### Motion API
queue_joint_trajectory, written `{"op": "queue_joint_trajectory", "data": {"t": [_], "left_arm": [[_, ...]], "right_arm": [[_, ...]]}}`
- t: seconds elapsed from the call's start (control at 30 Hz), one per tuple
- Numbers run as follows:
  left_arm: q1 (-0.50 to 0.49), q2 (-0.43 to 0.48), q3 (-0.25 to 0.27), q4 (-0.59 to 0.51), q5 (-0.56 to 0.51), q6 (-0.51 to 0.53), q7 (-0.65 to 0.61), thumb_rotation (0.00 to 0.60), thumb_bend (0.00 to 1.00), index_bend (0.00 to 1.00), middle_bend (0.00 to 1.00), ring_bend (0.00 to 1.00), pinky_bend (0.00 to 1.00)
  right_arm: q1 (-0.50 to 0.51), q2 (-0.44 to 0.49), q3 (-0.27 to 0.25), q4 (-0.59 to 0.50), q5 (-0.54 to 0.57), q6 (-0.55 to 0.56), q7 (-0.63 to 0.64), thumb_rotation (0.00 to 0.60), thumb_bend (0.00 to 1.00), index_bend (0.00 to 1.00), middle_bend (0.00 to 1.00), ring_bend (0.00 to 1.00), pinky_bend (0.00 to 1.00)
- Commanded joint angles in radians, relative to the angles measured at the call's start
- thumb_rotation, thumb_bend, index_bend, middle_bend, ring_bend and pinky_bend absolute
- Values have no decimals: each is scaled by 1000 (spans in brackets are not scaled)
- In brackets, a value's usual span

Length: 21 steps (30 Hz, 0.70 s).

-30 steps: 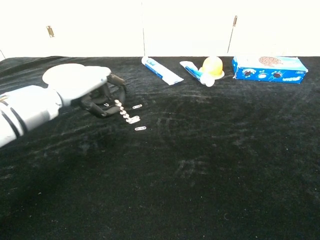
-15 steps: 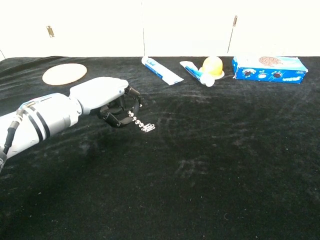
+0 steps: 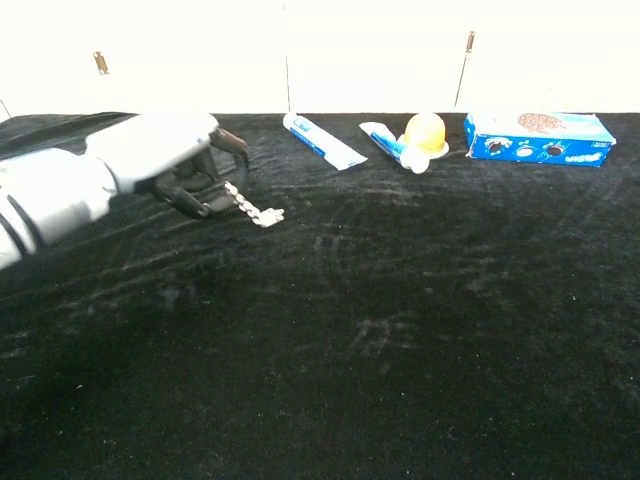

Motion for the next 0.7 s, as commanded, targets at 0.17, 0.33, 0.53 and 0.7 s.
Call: {"op": "queue_joint_trajectory", "data": {"t": [0.17,0.33,0.53,0.7], "left_arm": [[54,73,19,-89,-28,40,86,600,555,859,1000,1000,970],[67,85,22,-111,-38,46,102,600,546,811,1000,1000,970],[81,119,15,-160,-72,43,123,600,271,219,1000,1000,970],[90,134,14,-188,-76,52,129,600,137,58,1000,1000,970]], "right_arm": [[14,1,0,-11,-10,-21,-21,600,280,0,0,0,0],[27,5,1,-21,-14,-40,-31,600,281,0,0,0,0],[36,9,3,-25,-9,-53,-32,600,280,0,0,0,0],[38,8,2,-30,-10,-57,-41,600,280,0,0,0,0]]}}
